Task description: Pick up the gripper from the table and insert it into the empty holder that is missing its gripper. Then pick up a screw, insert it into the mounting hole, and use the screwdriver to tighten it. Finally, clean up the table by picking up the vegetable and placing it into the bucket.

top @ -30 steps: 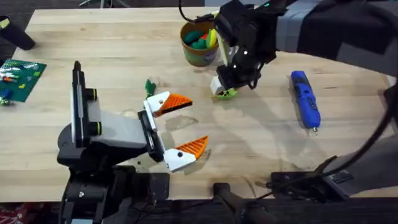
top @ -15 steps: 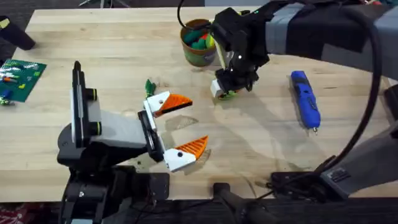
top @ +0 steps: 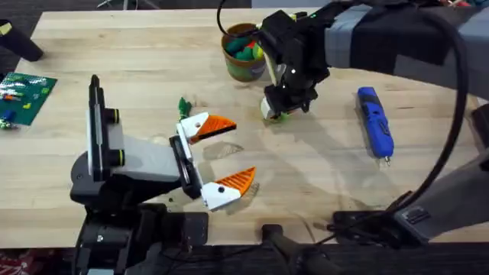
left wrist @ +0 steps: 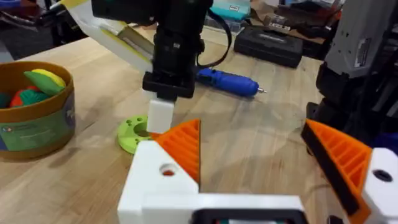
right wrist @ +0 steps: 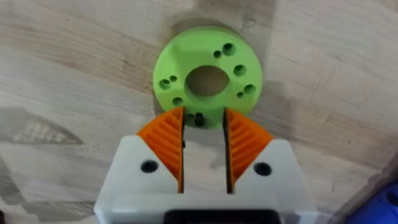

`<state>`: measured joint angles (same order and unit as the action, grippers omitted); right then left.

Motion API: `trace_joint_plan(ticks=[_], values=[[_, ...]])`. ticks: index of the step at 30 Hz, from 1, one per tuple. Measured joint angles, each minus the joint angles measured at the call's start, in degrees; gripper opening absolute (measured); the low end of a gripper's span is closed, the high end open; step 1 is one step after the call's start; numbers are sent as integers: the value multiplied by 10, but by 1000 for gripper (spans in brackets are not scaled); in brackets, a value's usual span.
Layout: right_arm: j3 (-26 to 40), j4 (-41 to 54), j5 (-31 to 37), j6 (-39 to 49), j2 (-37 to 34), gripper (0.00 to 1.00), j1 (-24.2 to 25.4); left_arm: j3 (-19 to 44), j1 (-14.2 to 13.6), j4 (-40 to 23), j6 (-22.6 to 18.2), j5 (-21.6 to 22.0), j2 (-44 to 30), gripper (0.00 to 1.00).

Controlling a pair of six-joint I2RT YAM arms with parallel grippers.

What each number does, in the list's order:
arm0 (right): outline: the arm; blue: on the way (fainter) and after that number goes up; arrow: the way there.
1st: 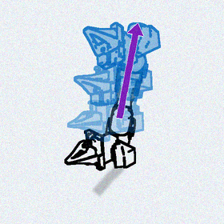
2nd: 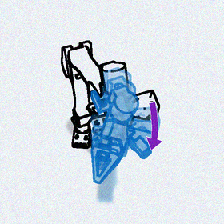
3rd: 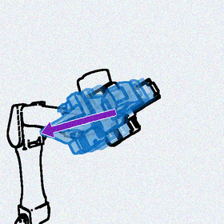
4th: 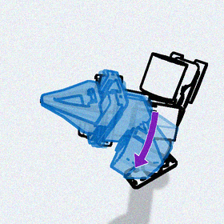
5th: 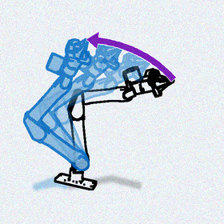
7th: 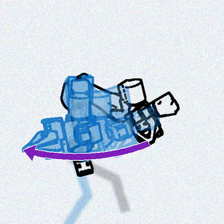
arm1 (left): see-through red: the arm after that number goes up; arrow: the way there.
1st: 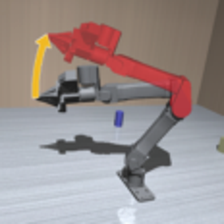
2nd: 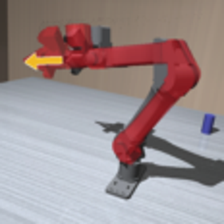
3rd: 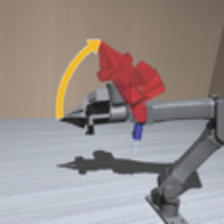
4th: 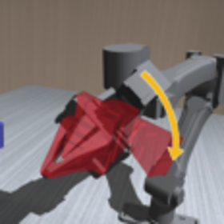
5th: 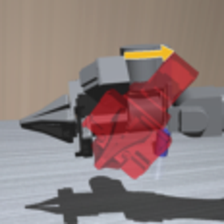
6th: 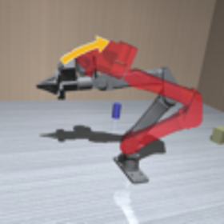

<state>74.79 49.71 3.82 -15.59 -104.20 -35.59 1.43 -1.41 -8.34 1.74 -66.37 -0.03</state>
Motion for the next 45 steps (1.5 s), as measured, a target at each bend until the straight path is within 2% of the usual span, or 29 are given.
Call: trace_joint_plan(ticks=[8,14,27,32,39,45], values=[[0,0,1,-4,0,209,0,0,0,0,0,0,0,986],[0,-3,-1,-5,0,11,0,0,0,0,0,0,0,986],[0,0,-2,-5,0,8,-1,0,0,0,0,0,0,986],[11,33,-2,-5,0,7,-1,0,0,0,0,0,0,986],[97,134,-2,-2,1,7,-1,0,0,0,0,0,0,986],[218,230,-2,16,1,7,-1,0,0,0,0,0,0,986]])
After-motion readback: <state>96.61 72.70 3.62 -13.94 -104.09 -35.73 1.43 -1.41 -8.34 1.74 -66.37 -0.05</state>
